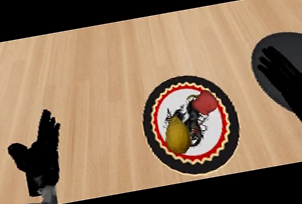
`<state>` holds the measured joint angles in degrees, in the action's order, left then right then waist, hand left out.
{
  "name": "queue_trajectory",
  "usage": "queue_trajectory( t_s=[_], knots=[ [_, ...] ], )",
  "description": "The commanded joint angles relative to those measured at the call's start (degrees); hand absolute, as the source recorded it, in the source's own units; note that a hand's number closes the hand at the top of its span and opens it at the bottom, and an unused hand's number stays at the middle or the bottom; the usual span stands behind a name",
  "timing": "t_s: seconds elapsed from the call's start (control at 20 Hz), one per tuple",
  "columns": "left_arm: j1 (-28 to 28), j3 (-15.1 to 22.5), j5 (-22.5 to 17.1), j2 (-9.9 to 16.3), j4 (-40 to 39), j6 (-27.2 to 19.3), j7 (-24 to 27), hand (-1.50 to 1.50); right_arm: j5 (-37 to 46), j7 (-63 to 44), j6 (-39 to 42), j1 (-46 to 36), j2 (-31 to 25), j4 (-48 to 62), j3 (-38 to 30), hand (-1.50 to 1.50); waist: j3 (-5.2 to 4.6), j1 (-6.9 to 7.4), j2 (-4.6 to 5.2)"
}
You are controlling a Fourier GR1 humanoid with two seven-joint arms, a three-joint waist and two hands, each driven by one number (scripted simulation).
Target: Pick the bell pepper from the plate and place it in the pan
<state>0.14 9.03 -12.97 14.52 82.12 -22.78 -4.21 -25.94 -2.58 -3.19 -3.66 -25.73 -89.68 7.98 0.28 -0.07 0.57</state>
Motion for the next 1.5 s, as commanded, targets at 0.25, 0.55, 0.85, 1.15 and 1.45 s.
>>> queue_trajectory(
  t_s=[0.25, 0.55, 0.85, 1.15, 1.45],
  knots=[
    [-12.76, 7.56, 6.68, 8.72, 5.11, 11.98, -1.18, 0.0, 2.07, -6.49, 10.87, -21.54, -1.68, 15.69, 4.41, -1.5, -0.02, 4.47, 0.92],
    [-12.55, 9.22, 5.25, 7.06, 6.21, 14.38, -3.81, 0.0, 25.61, 11.58, -5.88, -18.55, 1.79, 27.85, 9.11, -1.5, -0.06, 2.32, 0.21],
    [-13.13, 7.37, 5.54, 6.42, 6.28, 15.08, -5.99, 0.0, 29.48, 13.21, 6.01, -26.63, -0.66, 37.82, 12.14, -1.5, -0.25, 0.98, -0.29],
    [-9.48, 6.36, 4.82, 7.83, 8.19, 16.72, -5.05, 0.0, 37.29, -2.28, 11.81, -36.44, -2.96, 35.73, 18.55, -1.5, -0.36, 1.46, -0.59],
    [-11.89, 5.02, 4.37, 8.64, 7.14, 18.01, -6.28, 0.0, 39.32, -14.08, 29.86, -44.47, -2.1, 35.07, 25.93, -1.5, -0.44, 1.32, -0.62]
  ],
)
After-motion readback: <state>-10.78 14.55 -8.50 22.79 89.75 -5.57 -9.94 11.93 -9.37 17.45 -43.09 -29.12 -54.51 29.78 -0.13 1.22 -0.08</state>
